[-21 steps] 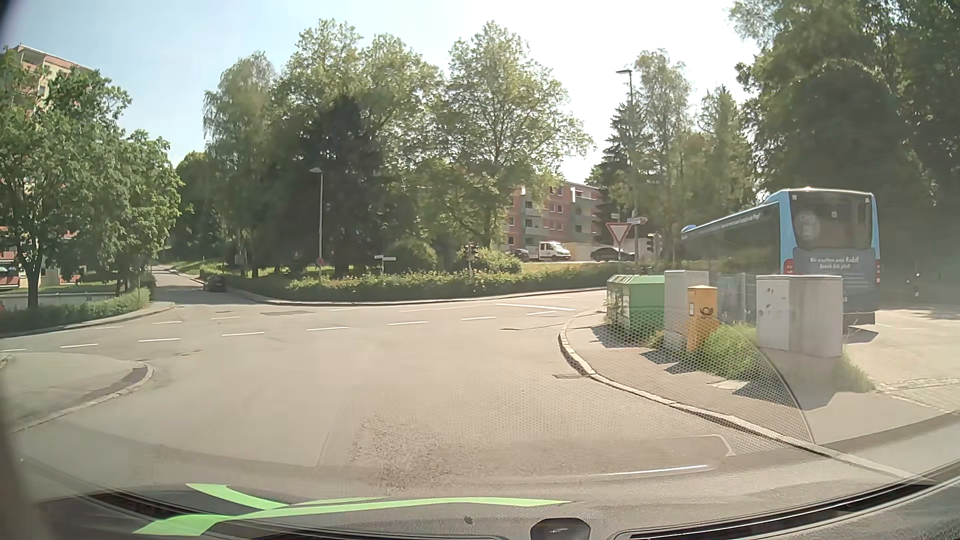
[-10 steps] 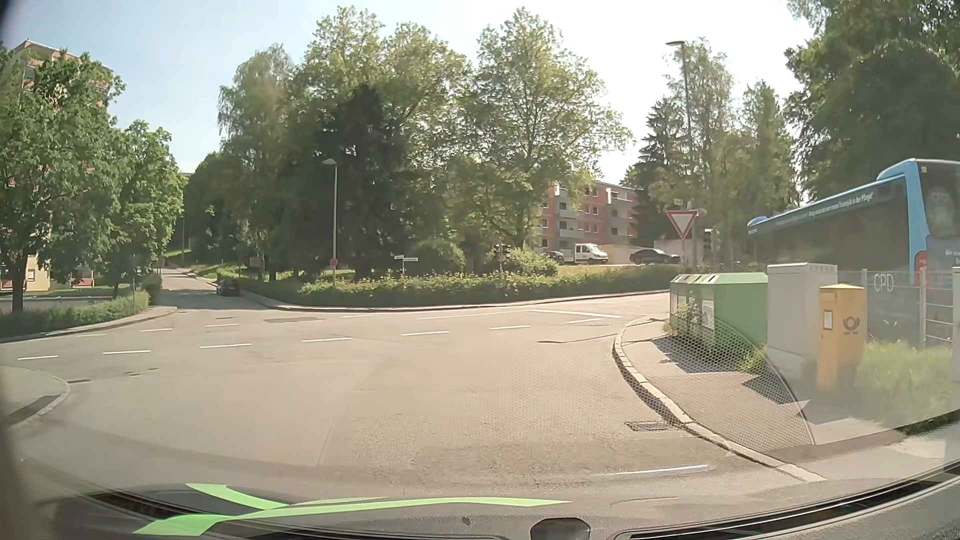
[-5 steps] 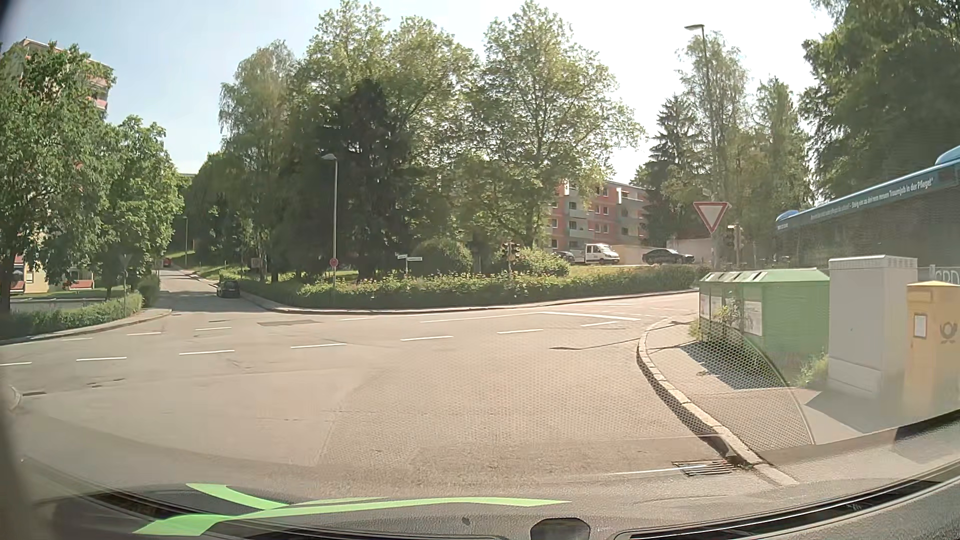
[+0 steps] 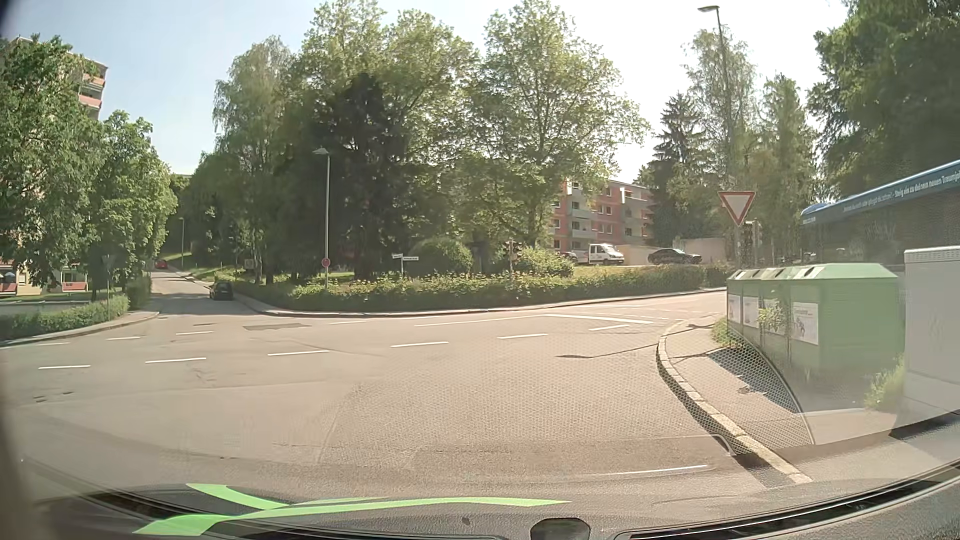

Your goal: Follow the waypoints while adhering to traffic rules and regulations

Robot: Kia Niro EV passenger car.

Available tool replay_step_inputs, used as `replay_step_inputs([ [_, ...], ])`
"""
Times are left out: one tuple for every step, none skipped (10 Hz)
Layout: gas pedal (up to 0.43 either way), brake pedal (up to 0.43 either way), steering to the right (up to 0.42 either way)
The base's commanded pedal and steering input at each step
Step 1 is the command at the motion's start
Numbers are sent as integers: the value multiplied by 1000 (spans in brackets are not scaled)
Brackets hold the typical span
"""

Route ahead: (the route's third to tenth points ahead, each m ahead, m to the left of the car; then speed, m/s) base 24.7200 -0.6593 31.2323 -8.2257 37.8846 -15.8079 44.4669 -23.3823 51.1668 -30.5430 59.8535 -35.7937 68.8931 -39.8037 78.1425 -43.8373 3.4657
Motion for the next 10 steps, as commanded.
replay_step_inputs([
  [0, 0, 1],
  [0, 0, 2],
  [0, 0, 5],
  [0, 0, 8],
  [0, 0, 14],
  [0, 0, 20],
  [0, 0, 29],
  [0, 0, 36],
  [0, 0, 40],
  [0, 0, 40],
])
